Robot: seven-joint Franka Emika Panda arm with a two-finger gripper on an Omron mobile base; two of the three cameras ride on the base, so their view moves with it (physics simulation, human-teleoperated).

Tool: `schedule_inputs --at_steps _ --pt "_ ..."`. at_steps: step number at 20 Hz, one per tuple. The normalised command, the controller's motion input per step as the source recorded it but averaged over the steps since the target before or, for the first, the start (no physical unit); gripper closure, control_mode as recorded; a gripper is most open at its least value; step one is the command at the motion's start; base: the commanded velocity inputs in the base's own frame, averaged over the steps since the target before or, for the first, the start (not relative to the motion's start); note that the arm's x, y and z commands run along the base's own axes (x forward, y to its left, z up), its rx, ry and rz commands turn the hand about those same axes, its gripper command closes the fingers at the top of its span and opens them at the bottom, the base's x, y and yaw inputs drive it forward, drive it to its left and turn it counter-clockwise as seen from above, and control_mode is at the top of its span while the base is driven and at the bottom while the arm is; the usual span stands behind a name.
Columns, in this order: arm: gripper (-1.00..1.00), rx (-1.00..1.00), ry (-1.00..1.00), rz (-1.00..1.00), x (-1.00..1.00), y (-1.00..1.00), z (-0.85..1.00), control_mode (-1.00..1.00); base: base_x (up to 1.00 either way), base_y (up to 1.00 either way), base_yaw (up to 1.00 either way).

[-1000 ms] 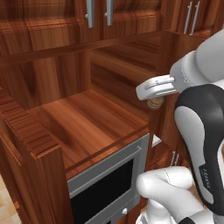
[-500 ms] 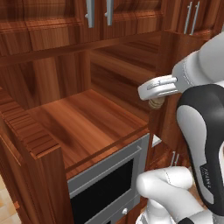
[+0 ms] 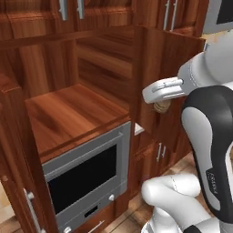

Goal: Retrieve the bottle and the shaker from the cabinet and place them next to the mixing bowl on the counter. Then add garlic from the fridge to the mixing bowl.

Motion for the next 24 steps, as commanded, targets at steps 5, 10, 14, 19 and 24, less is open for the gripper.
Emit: schedule_inputs --at_steps 5,10,14,19,24 --pt "1.0 0.0 0.0 0.0 0.0 0.0 0.0 1.0 -1.0 -0.33 -0.17" --pt "1.0 0.0 0.0 0.0 0.0 0.0 0.0 1.0 -0.7 -0.69 -0.38" --pt "1.0 0.0 0.0 0.0 0.0 0.0 0.0 1.0 0.32 -0.93 -0.5" --pt "1.0 0.0 0.0 0.0 0.0 0.0 0.0 1.0 0.62 -0.7 -0.45" --pt "1.0 0.0 0.0 0.0 0.0 0.0 0.0 1.0 1.0 -0.43 -0.02"
